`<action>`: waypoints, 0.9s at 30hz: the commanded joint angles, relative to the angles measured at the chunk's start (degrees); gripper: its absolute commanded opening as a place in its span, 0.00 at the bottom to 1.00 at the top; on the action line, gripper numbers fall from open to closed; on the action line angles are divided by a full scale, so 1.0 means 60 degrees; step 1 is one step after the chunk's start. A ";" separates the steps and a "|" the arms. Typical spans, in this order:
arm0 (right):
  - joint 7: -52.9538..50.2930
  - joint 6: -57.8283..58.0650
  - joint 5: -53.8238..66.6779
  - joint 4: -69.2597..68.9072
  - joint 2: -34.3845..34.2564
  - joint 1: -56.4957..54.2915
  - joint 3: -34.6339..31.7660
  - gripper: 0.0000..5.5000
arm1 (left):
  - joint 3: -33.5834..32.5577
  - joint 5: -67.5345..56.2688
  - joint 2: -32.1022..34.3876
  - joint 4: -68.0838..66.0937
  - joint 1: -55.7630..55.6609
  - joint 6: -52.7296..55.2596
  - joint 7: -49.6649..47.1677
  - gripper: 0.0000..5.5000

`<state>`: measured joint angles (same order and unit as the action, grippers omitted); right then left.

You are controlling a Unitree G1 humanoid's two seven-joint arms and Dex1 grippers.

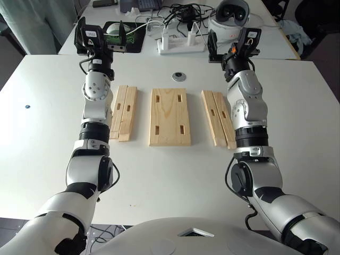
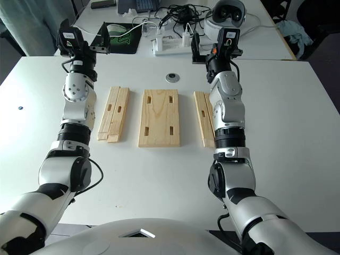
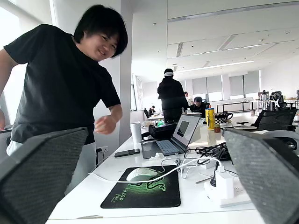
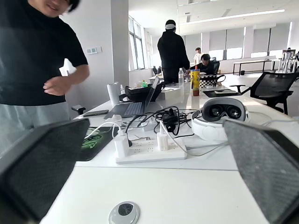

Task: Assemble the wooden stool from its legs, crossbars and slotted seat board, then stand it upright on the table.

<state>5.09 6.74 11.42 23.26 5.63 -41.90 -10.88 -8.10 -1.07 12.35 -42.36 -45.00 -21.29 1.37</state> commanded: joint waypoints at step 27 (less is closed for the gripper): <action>-0.0108 0.0492 0.0112 -0.0601 0.0010 0.0417 0.0026 0.98 | -0.0275 -0.0601 0.0442 0.1194 0.0783 0.2079 0.0764 0.98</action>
<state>4.55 9.13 11.79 19.85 5.68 -38.82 -10.75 -9.68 -4.37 14.46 -36.41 -41.03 -10.52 5.43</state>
